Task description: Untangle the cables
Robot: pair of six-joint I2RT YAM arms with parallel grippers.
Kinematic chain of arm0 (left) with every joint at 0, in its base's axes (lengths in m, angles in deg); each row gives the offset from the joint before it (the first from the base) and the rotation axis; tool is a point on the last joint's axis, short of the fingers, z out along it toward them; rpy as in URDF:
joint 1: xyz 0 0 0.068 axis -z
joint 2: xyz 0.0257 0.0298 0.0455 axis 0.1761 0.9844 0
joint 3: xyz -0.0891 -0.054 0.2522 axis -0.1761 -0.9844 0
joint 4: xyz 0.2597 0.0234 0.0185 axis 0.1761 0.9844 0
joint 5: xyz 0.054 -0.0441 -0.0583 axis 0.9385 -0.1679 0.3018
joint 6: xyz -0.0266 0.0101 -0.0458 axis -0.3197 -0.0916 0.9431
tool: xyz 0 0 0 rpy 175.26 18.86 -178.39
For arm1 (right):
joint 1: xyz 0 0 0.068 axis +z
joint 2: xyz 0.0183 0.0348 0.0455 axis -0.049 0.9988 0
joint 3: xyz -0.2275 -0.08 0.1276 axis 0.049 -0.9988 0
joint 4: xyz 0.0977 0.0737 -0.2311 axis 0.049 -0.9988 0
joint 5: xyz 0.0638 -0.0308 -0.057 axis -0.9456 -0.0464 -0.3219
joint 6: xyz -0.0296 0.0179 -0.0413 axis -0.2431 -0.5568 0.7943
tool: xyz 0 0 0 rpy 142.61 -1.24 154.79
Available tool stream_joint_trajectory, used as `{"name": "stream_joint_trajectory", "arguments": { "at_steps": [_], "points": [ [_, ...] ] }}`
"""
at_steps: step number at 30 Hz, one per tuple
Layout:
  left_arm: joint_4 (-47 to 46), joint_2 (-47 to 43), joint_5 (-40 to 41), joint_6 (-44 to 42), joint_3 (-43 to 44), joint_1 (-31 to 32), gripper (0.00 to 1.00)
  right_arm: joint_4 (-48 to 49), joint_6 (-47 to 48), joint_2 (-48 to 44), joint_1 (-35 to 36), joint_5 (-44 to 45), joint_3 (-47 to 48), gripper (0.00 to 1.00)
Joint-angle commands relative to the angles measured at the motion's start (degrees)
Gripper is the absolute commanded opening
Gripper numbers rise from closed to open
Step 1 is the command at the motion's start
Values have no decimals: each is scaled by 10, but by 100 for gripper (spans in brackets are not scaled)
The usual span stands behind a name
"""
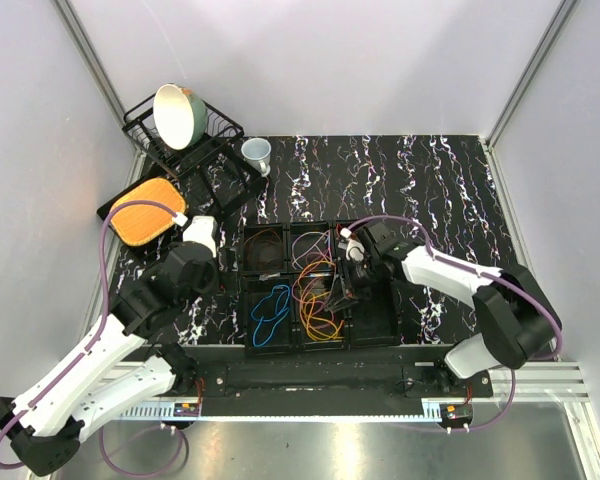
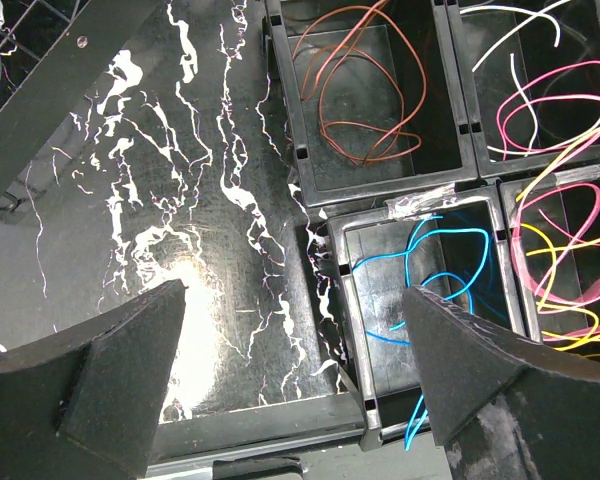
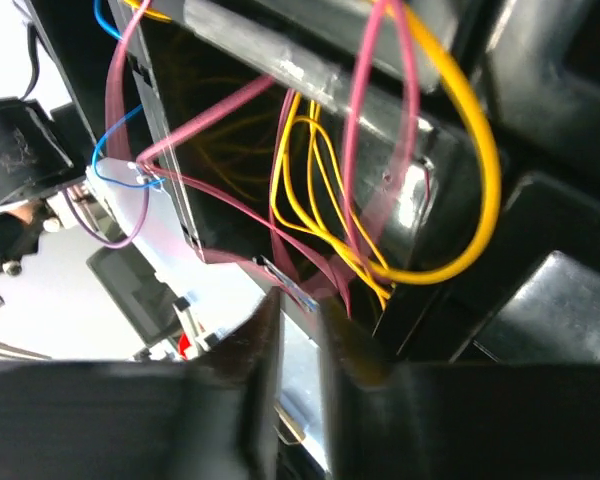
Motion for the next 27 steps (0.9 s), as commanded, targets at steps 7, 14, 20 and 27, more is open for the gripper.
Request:
{"name": "stream_joint_trajectory", "arguments": {
  "at_steps": [7, 14, 20, 27],
  "points": [
    [-26, 8, 6, -2, 2, -1, 93, -256, 107, -121, 7, 147, 163, 67],
    [-26, 13, 9, -3, 3, -1, 93, -310, 117, -168, 5, 311, 271, 86],
    [-25, 13, 17, -5, 2, -4, 94, -192, 69, -205, 4, 595, 241, 97],
    [-25, 6, 24, -4, 1, -8, 95, 113, 175, -235, -4, 746, 78, 89]
  ]
}}
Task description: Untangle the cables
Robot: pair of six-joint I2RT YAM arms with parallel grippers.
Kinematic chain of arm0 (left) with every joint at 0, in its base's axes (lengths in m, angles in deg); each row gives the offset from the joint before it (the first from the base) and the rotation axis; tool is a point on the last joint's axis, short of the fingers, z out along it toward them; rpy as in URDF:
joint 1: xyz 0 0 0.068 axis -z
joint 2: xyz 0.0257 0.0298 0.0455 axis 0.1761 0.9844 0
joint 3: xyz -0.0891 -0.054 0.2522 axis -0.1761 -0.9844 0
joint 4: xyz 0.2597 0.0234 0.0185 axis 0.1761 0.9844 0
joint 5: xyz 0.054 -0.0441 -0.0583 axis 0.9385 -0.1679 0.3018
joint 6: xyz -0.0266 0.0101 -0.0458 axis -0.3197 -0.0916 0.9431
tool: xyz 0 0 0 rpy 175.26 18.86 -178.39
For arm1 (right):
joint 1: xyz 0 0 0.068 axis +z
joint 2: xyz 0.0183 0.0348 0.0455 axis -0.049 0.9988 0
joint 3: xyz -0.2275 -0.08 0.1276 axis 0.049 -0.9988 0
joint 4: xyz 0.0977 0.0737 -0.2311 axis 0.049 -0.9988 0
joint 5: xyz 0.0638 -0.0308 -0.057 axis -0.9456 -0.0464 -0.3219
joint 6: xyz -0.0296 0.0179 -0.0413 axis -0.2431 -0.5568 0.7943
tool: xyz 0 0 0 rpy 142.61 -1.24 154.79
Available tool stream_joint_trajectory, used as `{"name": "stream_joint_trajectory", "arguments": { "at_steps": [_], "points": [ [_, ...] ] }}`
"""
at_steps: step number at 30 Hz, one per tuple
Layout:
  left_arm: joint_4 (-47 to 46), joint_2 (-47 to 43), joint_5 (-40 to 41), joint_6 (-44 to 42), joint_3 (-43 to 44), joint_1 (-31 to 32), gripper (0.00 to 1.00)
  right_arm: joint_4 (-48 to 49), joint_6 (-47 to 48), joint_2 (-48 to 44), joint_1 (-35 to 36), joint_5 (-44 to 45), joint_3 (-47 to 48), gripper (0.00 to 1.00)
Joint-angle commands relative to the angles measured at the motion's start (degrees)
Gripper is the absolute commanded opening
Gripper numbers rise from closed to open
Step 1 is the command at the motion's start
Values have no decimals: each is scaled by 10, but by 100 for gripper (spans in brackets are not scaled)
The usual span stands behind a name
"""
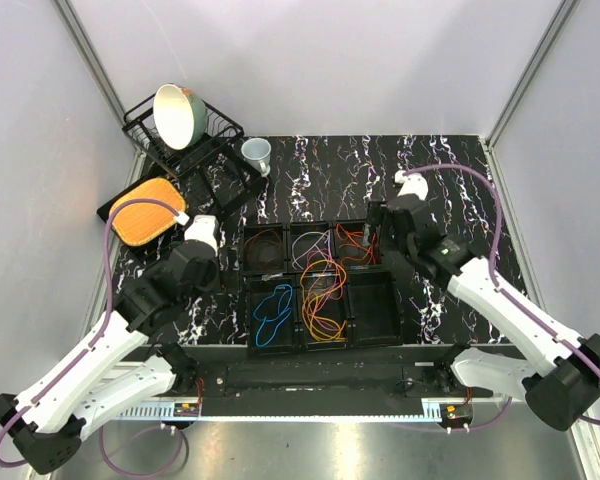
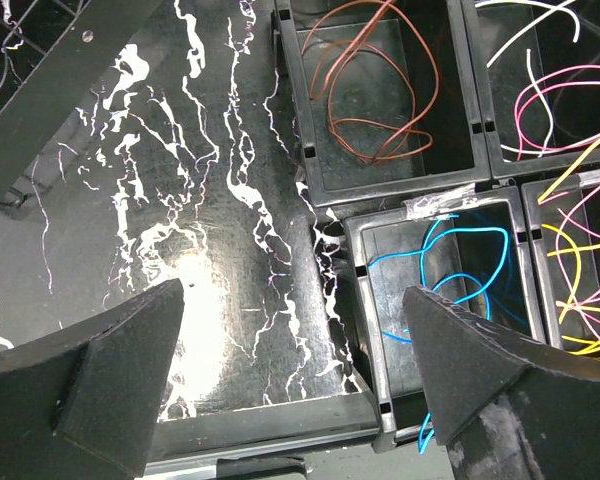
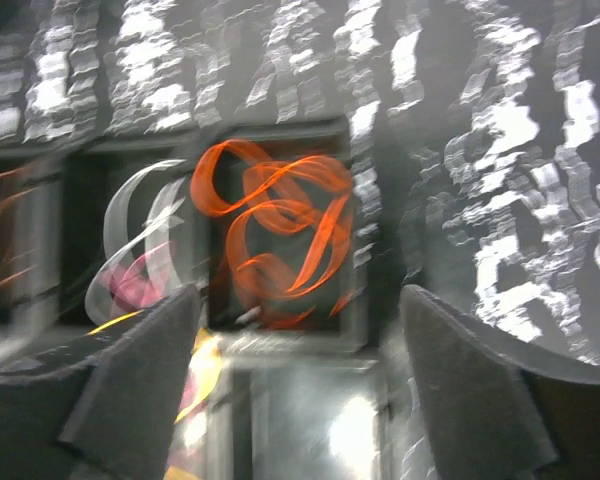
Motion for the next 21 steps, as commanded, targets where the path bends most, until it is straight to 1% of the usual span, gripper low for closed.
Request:
{"name": "stream_joint_trajectory", "arguments": {
  "at_steps": [1, 2, 3, 4, 5, 6, 7, 10, 12, 15, 16, 19, 21],
  "points": [
    [-25, -10, 24, -1, 1, -4, 95, 219, 90, -25, -13, 188, -74, 96],
    [-24, -11, 25, 0, 0, -4, 95, 272, 113, -31, -23, 214, -87, 100],
    [-23, -13, 26, 1, -1, -4, 96, 298, 152, -29, -40, 213, -98, 100],
    [-24, -14, 27, 1, -1, -4, 96, 308, 155, -26, -81, 205, -112, 100],
    [-24, -13, 27, 0, -2, -4, 96, 327, 148, -15, -111, 176, -113, 100],
    [-24, -12, 27, -1, -1, -4, 96, 328, 128, -10, -137, 158, -114, 100],
    [-24, -8, 29, -1, -1, -4, 96, 330, 123, -2, -180, 143, -121, 100],
    [-18, -3, 36, 2, 0, -5, 96, 356, 142, 38, -223, 140, -139, 100],
    [-16, -6, 39, 7, 1, -5, 96, 405, 183, 68, -237, 134, -157, 100],
    [-17, -14, 39, 8, 0, -5, 97, 481, 189, 98, -273, 101, -218, 100],
    [-16, -15, 39, 8, -1, -5, 97, 535, 188, 114, -280, 84, -233, 100],
    [-17, -15, 37, 9, -1, -5, 97, 602, 209, 161, -304, 79, -265, 100],
    [-17, -16, 34, 8, 0, -5, 97, 641, 207, 185, -325, 73, -286, 100]
  ]
}}
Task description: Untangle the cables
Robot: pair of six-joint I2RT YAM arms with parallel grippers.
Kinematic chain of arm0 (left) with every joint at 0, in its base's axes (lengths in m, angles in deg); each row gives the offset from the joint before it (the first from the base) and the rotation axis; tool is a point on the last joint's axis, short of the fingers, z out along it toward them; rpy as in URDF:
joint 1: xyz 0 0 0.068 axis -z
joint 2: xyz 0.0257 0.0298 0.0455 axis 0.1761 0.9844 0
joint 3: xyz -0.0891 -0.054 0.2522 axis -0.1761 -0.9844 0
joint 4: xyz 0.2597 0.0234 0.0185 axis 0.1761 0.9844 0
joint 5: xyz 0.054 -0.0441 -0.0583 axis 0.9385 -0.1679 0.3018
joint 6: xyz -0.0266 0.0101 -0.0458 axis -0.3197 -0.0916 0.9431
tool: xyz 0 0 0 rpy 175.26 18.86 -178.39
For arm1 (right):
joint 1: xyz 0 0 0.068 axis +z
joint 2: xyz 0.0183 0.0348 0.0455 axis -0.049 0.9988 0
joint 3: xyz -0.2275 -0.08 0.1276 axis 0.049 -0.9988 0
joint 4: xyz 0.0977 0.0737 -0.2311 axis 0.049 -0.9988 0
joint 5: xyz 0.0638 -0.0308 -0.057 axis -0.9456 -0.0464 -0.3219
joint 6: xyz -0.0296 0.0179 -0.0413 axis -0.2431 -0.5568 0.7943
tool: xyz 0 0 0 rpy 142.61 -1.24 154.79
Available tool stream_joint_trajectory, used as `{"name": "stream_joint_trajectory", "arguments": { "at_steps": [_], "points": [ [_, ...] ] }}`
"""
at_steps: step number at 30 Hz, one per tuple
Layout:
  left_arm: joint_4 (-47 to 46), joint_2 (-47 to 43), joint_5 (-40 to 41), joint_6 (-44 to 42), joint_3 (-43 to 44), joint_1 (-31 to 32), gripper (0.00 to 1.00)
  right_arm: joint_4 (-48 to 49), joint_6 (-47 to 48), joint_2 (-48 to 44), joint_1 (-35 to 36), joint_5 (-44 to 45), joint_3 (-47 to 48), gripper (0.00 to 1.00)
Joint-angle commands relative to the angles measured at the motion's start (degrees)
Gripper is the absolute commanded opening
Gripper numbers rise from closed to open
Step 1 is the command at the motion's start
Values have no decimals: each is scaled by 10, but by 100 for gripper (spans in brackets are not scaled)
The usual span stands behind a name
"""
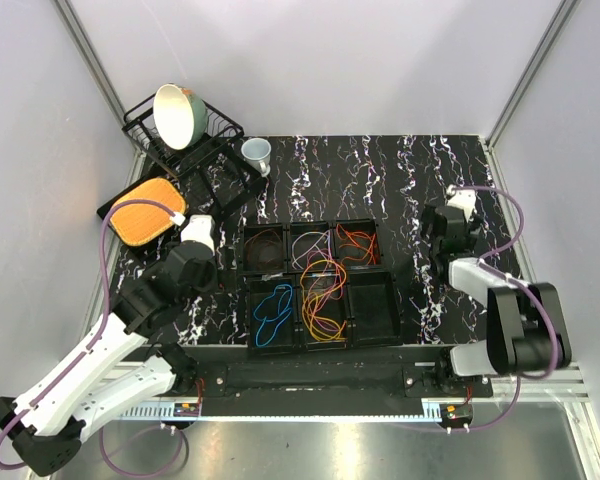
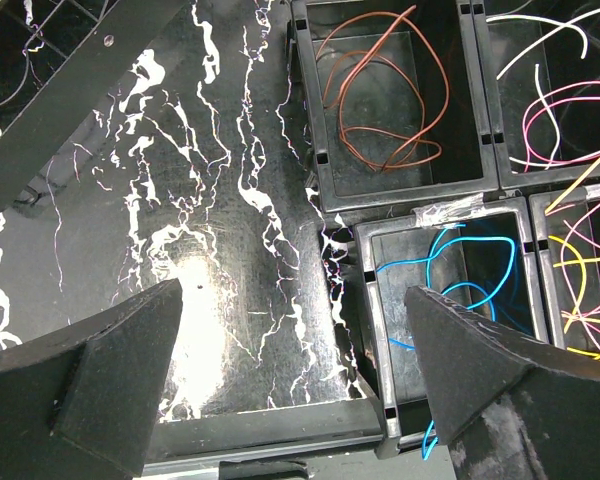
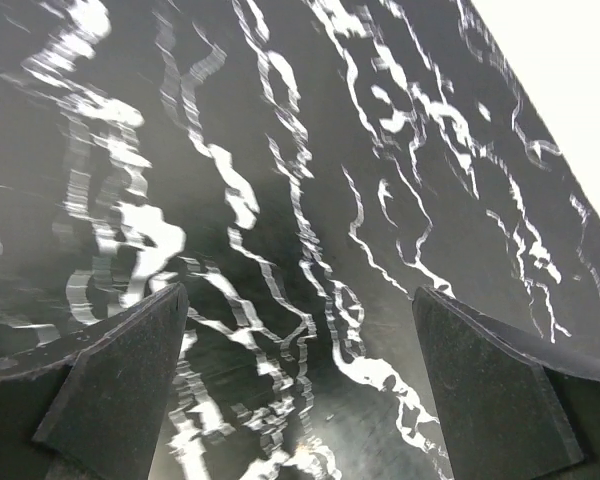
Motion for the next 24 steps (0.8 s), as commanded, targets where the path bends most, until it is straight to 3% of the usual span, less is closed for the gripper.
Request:
{"name": "stream_joint_trajectory", "arguments": {
  "at_steps": [1, 6, 8, 11, 17, 18, 21, 24],
  "points": [
    [-19, -7, 20, 4, 0, -2, 97, 172, 22, 53, -38, -28, -25, 100],
    [-19, -5, 17, 3, 1, -1, 97, 233, -8, 92, -72, -74, -19, 100],
    [-19, -6, 17, 3, 1, -2, 97, 194, 1, 101, -73, -105, 3, 100],
    [-20, -13, 14, 0, 0, -1, 97, 210, 24, 102, -74, -160, 1, 98],
    [-26, -8, -1, -5, -1, -2, 97, 339, 36, 85, -91, -252, -95, 98],
    [-26, -8, -5, -5, 0, -2, 97, 433, 27, 95, -95, -260, -114, 98],
    [-29, -14, -12, -6, -2, -2, 97, 381, 31, 99, -96, -261, -101, 100],
    [-32, -21, -15, -7, -3, -2, 97, 417, 25, 102, -96, -250, -116, 100]
  ]
}}
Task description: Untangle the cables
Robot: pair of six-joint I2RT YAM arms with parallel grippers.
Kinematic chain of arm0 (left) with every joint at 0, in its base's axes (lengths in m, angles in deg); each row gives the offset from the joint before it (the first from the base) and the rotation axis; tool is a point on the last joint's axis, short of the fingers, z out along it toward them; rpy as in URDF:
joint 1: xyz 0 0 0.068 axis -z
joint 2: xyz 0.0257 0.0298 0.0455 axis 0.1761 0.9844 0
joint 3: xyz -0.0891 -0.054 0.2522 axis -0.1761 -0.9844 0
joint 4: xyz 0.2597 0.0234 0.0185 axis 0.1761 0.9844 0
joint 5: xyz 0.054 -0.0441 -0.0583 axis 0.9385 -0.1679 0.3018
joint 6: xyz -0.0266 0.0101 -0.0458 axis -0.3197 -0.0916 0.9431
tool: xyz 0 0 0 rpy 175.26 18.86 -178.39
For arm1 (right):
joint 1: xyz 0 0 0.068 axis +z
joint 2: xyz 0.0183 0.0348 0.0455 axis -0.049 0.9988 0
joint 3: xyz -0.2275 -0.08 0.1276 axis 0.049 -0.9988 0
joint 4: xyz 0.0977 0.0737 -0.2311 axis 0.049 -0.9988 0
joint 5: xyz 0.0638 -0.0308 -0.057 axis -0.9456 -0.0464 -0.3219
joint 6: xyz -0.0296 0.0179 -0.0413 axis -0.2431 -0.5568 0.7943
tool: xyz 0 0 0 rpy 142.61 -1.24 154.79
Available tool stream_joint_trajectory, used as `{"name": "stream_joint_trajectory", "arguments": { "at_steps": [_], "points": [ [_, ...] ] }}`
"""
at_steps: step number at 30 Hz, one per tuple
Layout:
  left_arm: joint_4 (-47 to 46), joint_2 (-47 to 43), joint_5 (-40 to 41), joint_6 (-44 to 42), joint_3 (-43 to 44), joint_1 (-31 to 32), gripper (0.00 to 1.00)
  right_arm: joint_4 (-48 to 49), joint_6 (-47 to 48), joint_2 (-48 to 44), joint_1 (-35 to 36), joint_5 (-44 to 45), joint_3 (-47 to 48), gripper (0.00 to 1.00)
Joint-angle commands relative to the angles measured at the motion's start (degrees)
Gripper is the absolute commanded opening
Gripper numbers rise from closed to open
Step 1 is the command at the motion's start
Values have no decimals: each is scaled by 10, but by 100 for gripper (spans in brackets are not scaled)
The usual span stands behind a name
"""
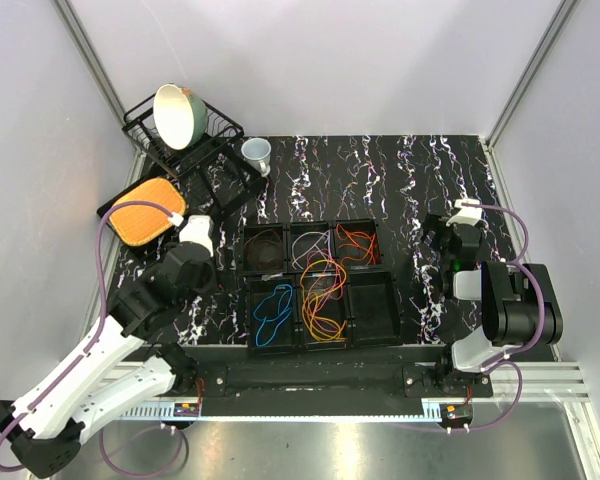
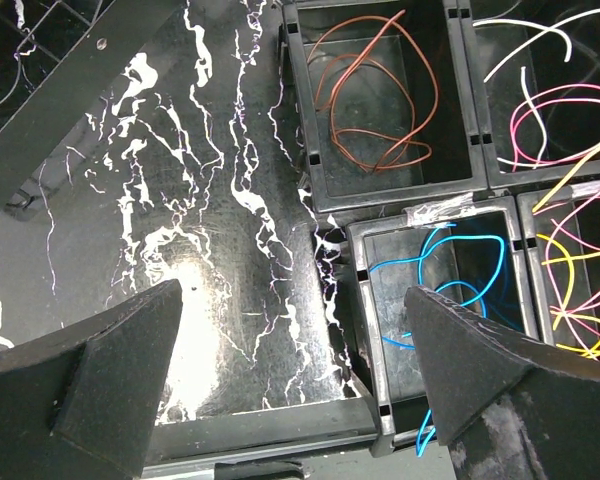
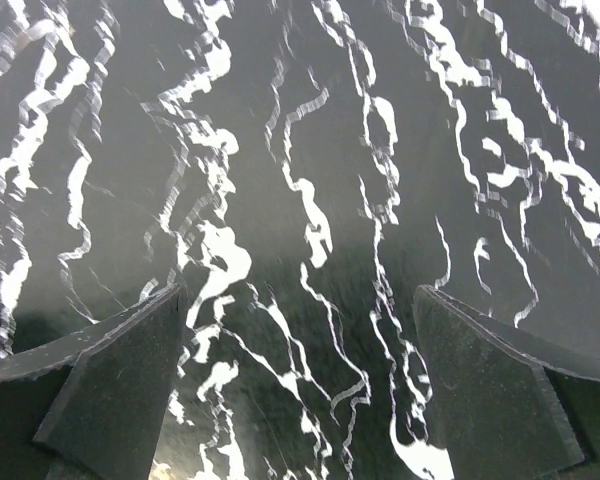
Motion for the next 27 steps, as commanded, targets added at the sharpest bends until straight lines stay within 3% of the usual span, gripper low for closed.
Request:
{"name": "stream_joint_trajectory", "arguments": {
  "at_steps": [1, 8, 10, 13, 14, 16, 17, 19, 20, 22, 27],
  "points": [
    [-32, -13, -6, -7, -3, -2, 97, 97, 2, -1, -2, -13, -7, 100],
    [-25, -21, 21, -3, 12, -17, 97, 85, 5, -2, -2, -23, -1, 100],
    [-26, -28, 61, -2, 9, -21, 98, 82, 7, -2, -2, -24, 0, 100],
    [-51, -26, 201, 0, -15, -22, 99, 83, 6, -3, -2, -23, 0, 100],
    [-125, -28, 253, -25, -55, -22, 99, 83, 6, -2, -2, -24, 0, 100],
    [-232, -56, 283, -127, -108, -23, 99, 82, 6, -2, -2, -23, 0, 100],
    [-372, -70, 266, -178, -176, -25, 99, 83, 6, -3, -2, -24, 0, 100],
    [-514, -120, 230, -281, -252, -36, 99, 83, 6, -2, -2, -23, -1, 100],
    [-652, -135, 205, -295, -324, -43, 99, 84, 6, -2, -2, -23, -1, 100],
    [-787, -155, 130, -332, -403, -81, 99, 85, 6, -2, -2, -23, -1, 100],
    [-808, -37, 114, -323, -396, -194, 99, 86, 6, -2, -2, -22, -2, 100]
  ]
}}
